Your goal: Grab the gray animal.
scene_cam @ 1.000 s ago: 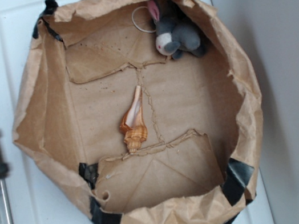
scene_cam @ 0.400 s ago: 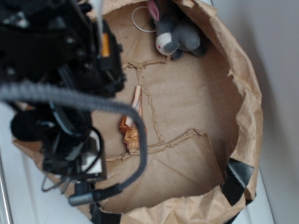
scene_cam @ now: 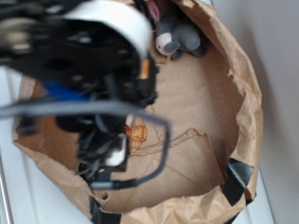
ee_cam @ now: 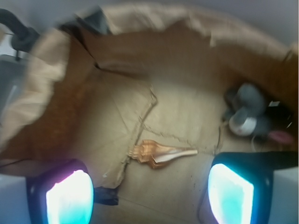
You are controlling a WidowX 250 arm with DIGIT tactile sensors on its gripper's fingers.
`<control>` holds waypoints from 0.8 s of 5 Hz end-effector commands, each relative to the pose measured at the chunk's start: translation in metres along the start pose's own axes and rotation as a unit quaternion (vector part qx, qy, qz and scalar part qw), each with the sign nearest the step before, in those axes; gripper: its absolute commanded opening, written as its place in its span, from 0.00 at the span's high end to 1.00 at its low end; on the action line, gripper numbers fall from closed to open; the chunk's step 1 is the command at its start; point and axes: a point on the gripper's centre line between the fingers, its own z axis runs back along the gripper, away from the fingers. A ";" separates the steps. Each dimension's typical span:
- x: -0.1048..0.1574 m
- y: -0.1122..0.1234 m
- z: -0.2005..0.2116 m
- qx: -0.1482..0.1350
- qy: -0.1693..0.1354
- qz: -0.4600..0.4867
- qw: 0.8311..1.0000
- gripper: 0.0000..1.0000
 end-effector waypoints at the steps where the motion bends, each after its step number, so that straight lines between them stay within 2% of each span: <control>1: 0.032 0.020 -0.031 0.009 0.002 0.015 1.000 0.00; 2: 0.035 0.031 -0.045 0.023 0.004 0.001 1.000 0.00; 4: 0.035 0.031 -0.045 0.023 0.004 0.001 1.000 0.00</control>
